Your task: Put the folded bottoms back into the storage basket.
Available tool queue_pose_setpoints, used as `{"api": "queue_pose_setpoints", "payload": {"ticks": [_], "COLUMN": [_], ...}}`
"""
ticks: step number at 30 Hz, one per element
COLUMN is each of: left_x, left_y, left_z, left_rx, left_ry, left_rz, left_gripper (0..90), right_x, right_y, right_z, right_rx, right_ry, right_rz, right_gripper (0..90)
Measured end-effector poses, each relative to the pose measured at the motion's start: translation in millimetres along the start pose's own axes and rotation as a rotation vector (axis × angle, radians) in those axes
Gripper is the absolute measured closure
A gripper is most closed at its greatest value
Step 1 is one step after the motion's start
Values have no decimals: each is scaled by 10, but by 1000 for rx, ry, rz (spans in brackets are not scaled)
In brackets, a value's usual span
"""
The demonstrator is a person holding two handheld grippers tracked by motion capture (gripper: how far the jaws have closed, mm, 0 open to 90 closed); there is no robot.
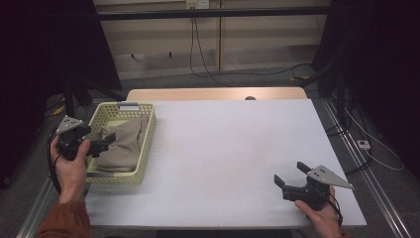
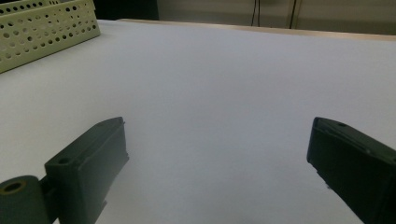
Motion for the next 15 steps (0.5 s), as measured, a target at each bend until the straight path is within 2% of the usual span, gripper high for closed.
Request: {"api": "queue_pose_setpoints", "payload": {"ticks": [2,5,8,11,13,15], "left_x": [17,33,36,19,-17,-60], "left_y": [7,25,62,115,139,177], "left_z": [-38,-90,-121,-165,-204,-229], "left_rx": [2,4,-8,6,26,21], "left_ry": [16,10,27,31,23,1], "left_rz": [-7,-2,0,11,-1,-2], "left_gripper": [53,53,53,53,53,52], "right_x": [1,5,8,8,8,9], "right_y": [-6,-12,-17,-13,-11,-12], "right_z": [-1,-1,0,0,1,1], "right_rx": [2,5,5,4,3,3], "right_ry": [3,3,1,2,2,3], "right_rz": [2,1,-3,-2,-2,-1], "right_gripper": [44,45,45,45,45,45]}}
Point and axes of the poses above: each handheld gripper's, and its own axes: y roughly backward along the jaws, z roughly out of its top, x roughly to its left, the point moved 8 cm from there along -y, roughly forward along the jaws, and after that the axes turned 15 degrees about y, right-handed, at the moved point
